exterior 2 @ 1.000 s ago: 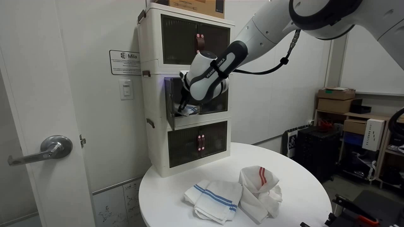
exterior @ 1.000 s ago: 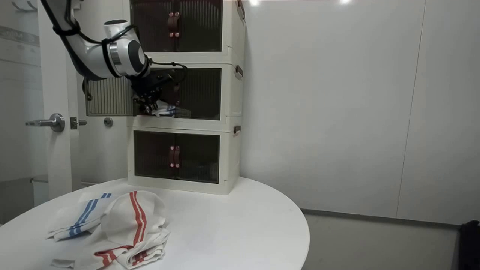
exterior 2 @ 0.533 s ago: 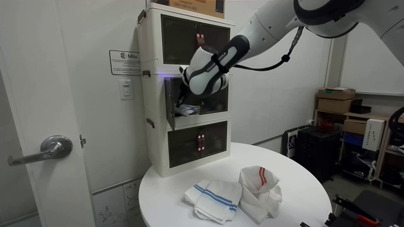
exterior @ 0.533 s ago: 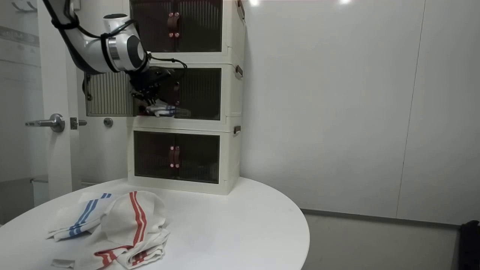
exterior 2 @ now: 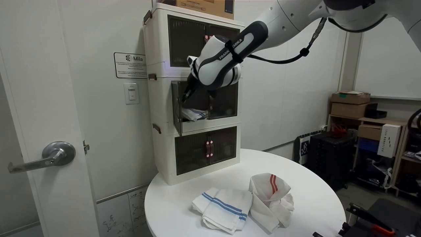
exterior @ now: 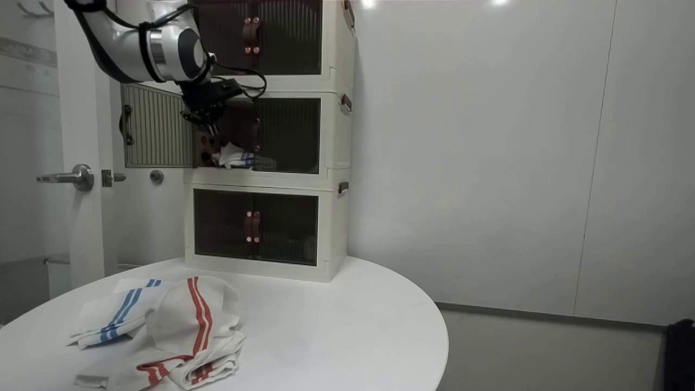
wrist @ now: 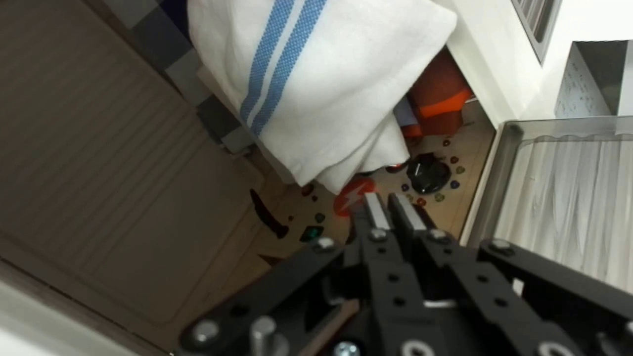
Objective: Remove the white and blue towel from the second cabinet
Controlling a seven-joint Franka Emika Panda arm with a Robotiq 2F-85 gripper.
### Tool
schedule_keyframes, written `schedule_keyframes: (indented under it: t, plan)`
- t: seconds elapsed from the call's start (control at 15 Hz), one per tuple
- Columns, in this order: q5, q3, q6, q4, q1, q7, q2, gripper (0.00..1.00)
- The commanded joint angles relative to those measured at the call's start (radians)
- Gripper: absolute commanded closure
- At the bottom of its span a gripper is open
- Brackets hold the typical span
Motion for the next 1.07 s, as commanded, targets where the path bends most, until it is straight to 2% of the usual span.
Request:
schedule_keyframes:
  t: [0.0,0.13,0.53,0.67,0.8,1.0]
  plan:
    - [0.019,0.056,-0.016,-0.036,-0.054,-0.040,-0.047,0.64]
    - [-0.012,0.022,-0.027,-0.034,-0.034,-0.012,-0.043,0.51]
    - [-0.106,-0.210,-0.047,-0.006,0.111,0.062,0.006,0.05]
    - [-0.146,-0.277,-0.026,0.013,0.155,0.104,0.038,0.00]
    - [-0.162,-0.311,-0.012,0.029,0.181,0.120,0.069,0.00]
    - [-0.159,-0.296,0.008,0.055,0.178,0.111,0.111,0.00]
